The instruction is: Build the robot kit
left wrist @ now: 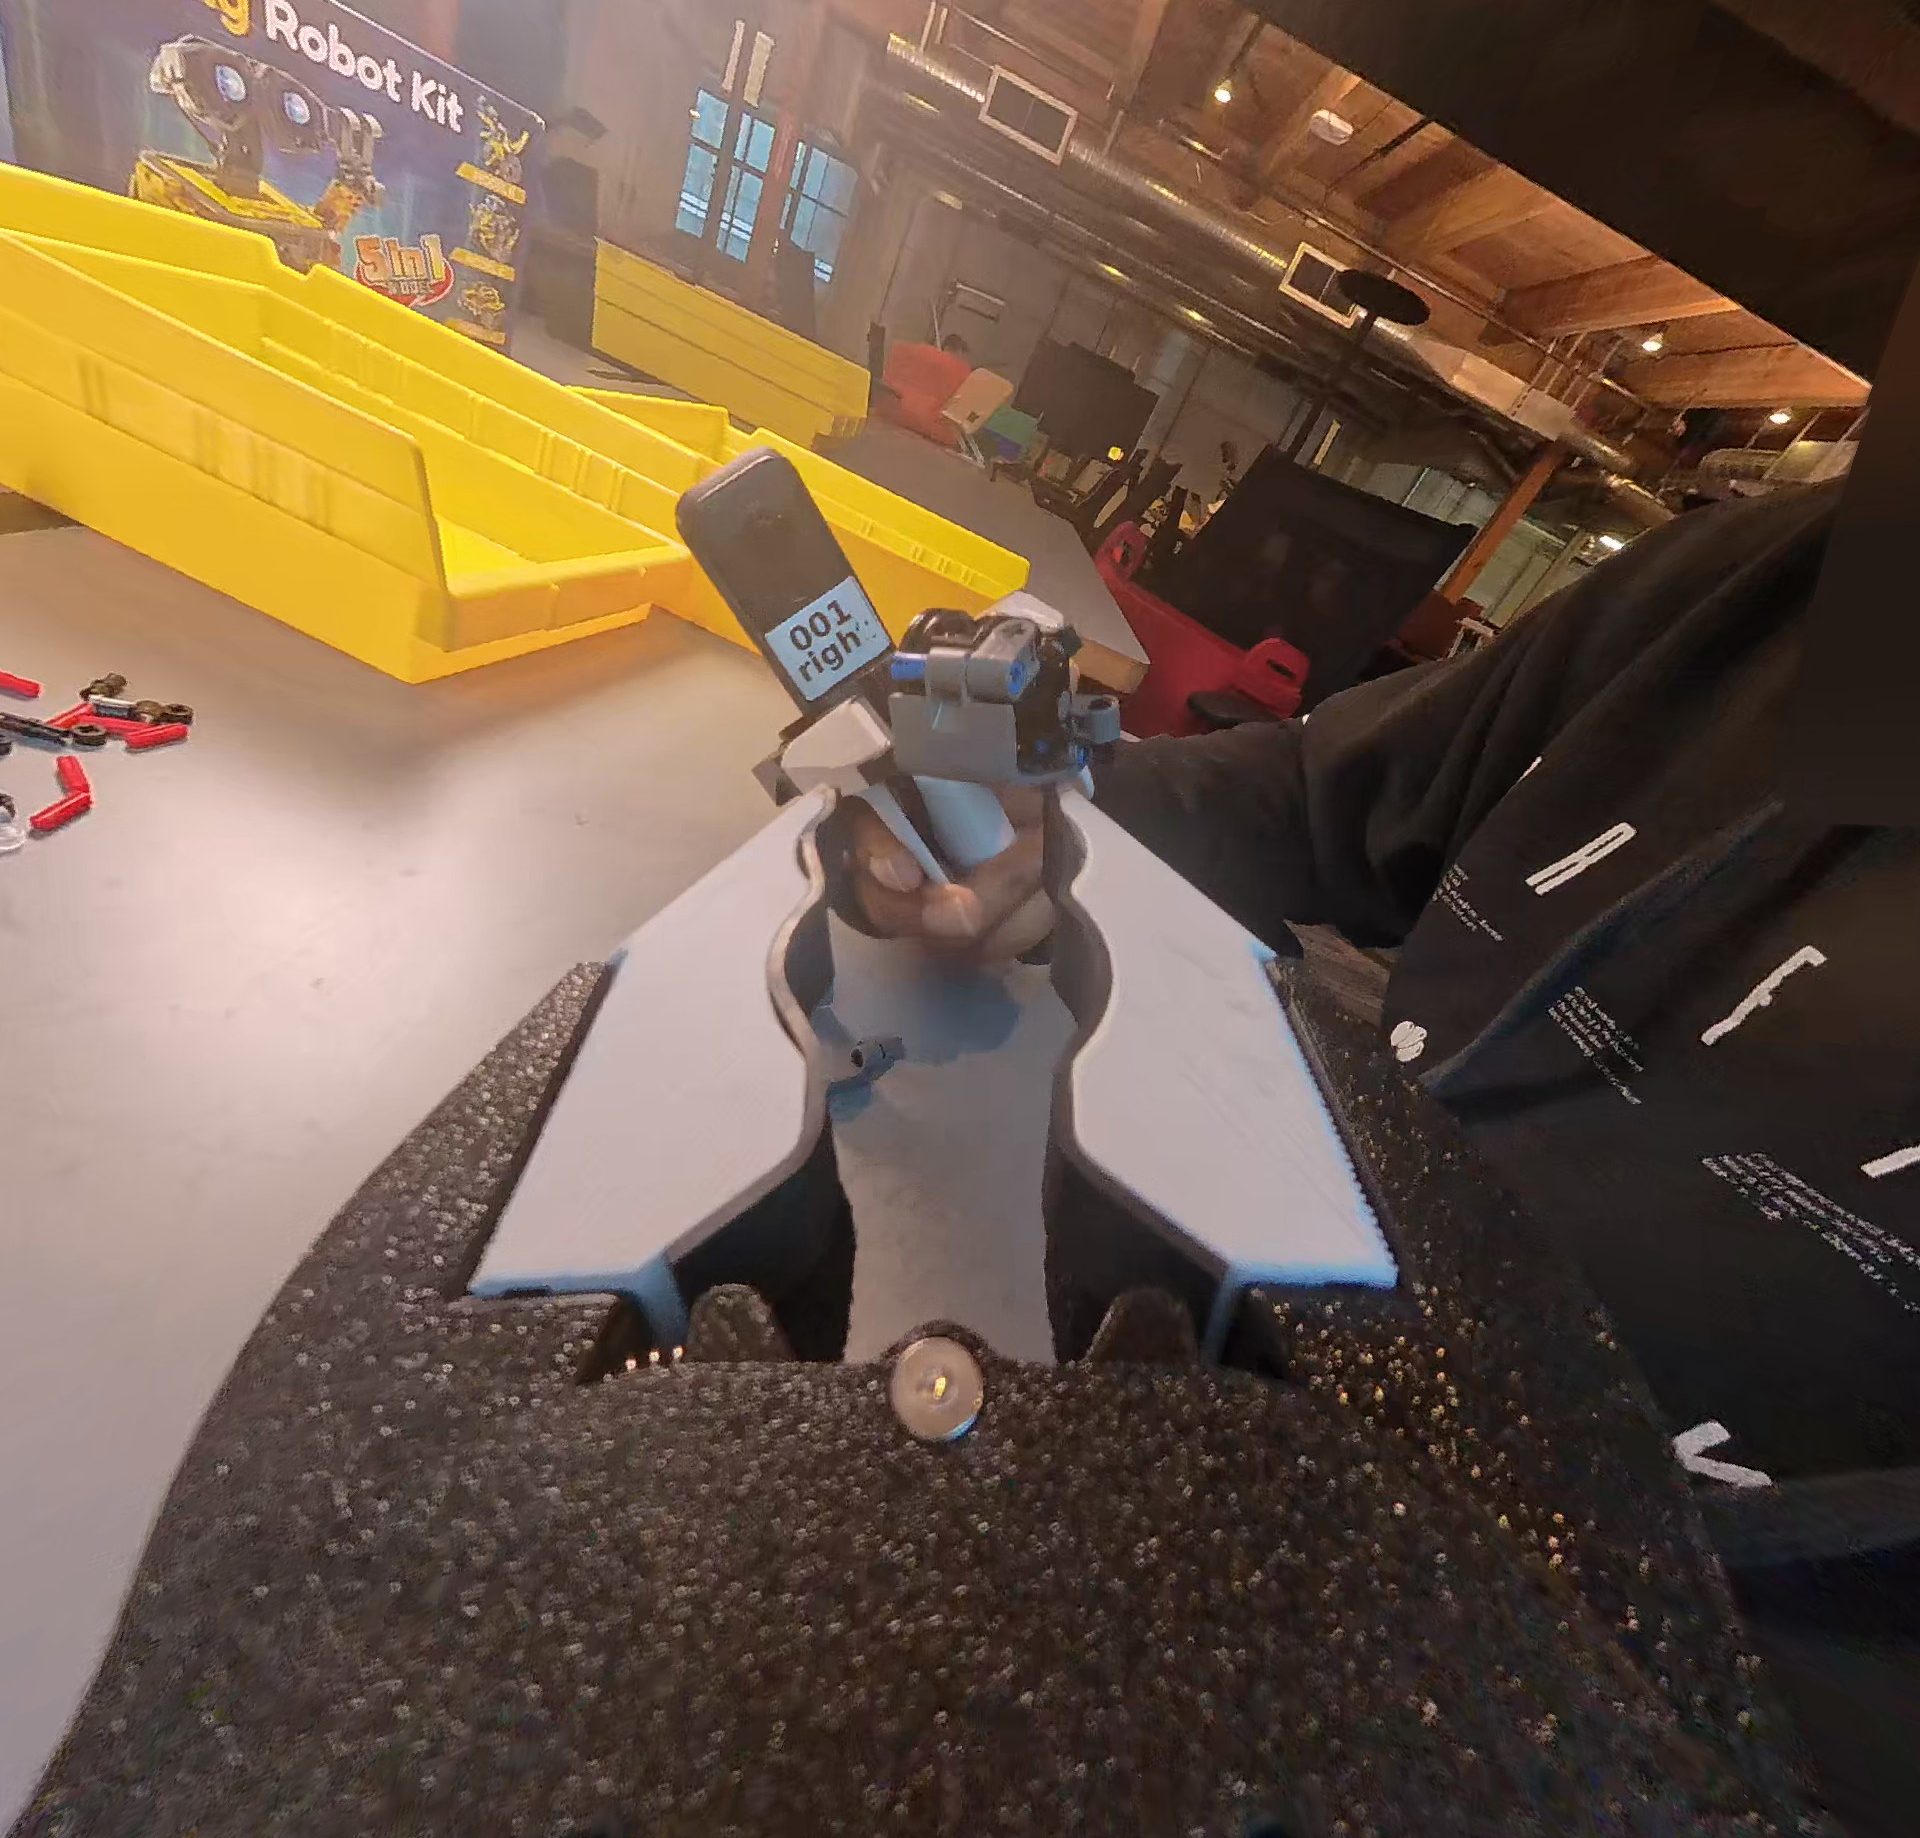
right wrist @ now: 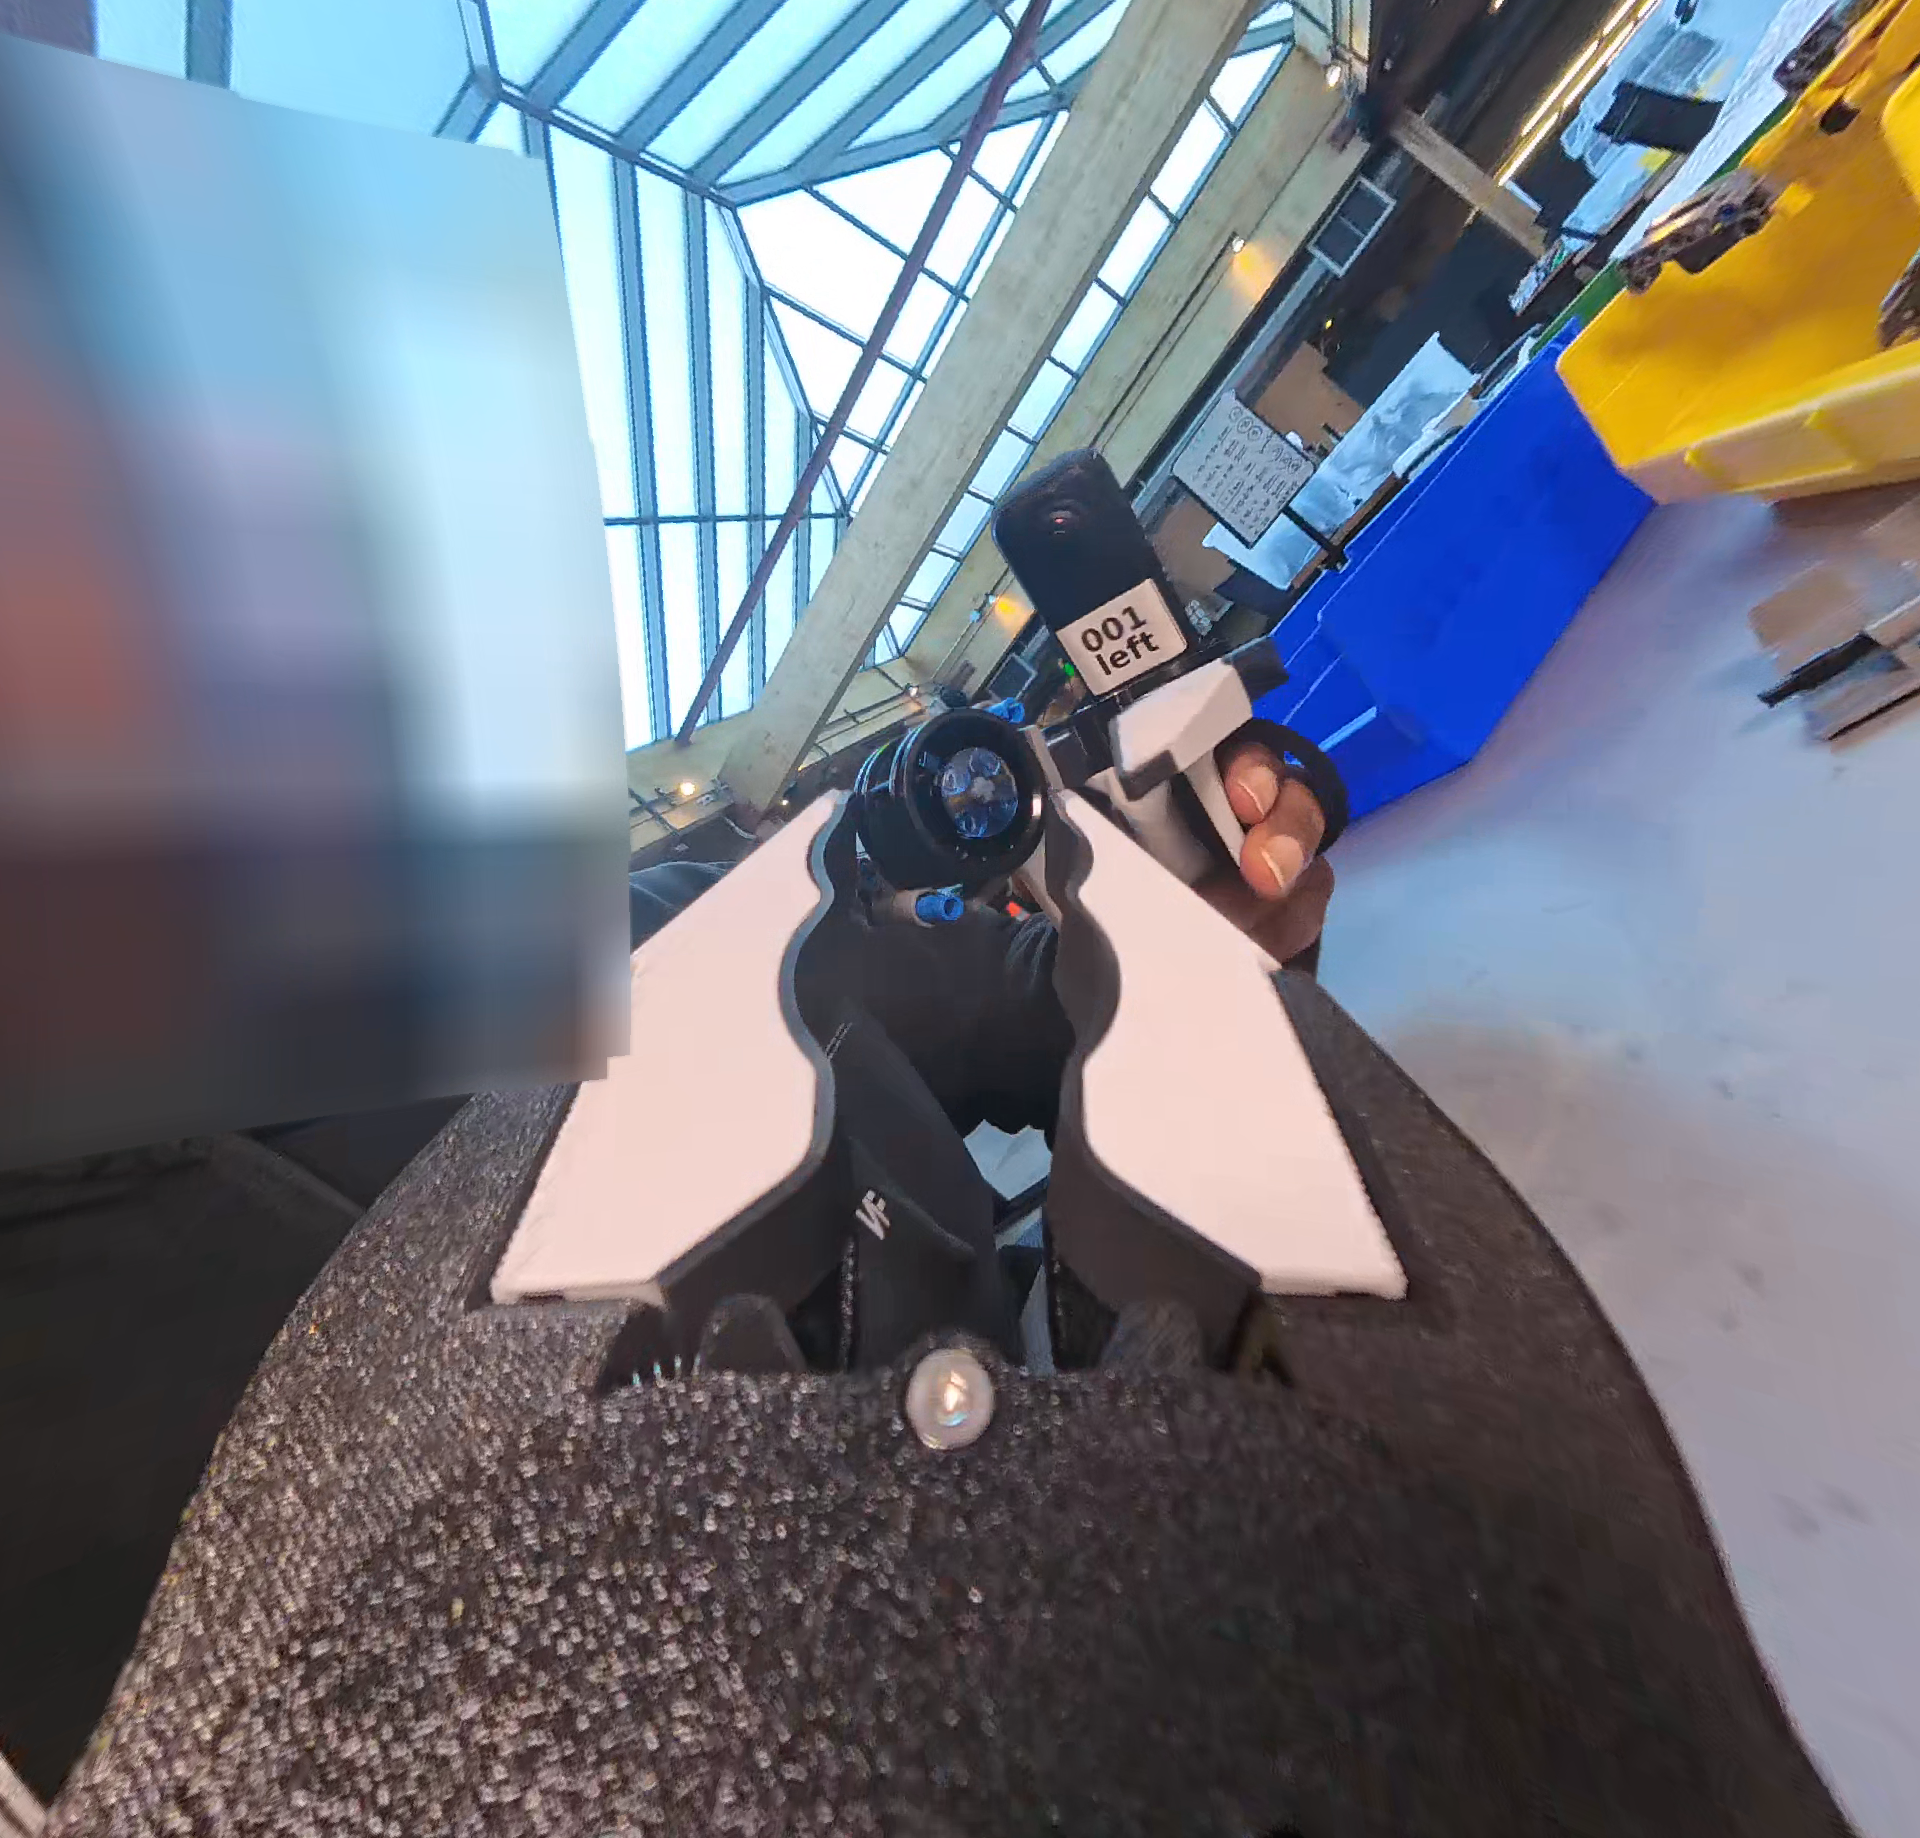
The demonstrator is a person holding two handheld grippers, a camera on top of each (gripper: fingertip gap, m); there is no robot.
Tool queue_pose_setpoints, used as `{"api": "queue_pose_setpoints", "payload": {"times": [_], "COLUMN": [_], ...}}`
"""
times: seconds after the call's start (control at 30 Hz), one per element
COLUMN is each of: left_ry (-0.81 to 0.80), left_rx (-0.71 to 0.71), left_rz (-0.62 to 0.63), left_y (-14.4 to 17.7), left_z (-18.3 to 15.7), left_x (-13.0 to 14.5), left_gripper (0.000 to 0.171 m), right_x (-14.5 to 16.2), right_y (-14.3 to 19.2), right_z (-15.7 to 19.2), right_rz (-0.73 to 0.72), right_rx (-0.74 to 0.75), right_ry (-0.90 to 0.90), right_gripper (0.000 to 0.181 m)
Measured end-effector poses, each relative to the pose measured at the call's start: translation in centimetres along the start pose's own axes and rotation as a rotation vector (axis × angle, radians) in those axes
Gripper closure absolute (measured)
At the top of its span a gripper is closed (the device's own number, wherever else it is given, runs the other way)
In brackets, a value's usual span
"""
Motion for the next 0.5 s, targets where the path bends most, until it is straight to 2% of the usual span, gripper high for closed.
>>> {"api": "queue_pose_setpoints", "payload": {"times": [0.13,0.5], "left_ry": [0.010,0.068], "left_rx": [0.010,-0.001], "left_rz": [0.002,0.009], "left_y": [0.05,0.30], "left_z": [-0.19,0.48], "left_x": [-0.08,0.28], "left_gripper": [0.145,0.150], "right_x": [0.19,0.01], "right_y": [-0.04,0.30], "right_z": [-0.48,-0.99], "right_rz": [0.002,0.007], "right_rx": [0.013,0.079], "right_ry": [-0.029,0.014], "right_gripper": [0.145,0.145]}}
Point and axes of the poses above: each gripper's, where its closed fingertips meet, y back along the fingers, x out of its underside, z = x × y across the jaws, the point moved 3 cm from there along y, back along the fingers, and after that the axes turned 7 degrees about x, right-handed, at the moved point
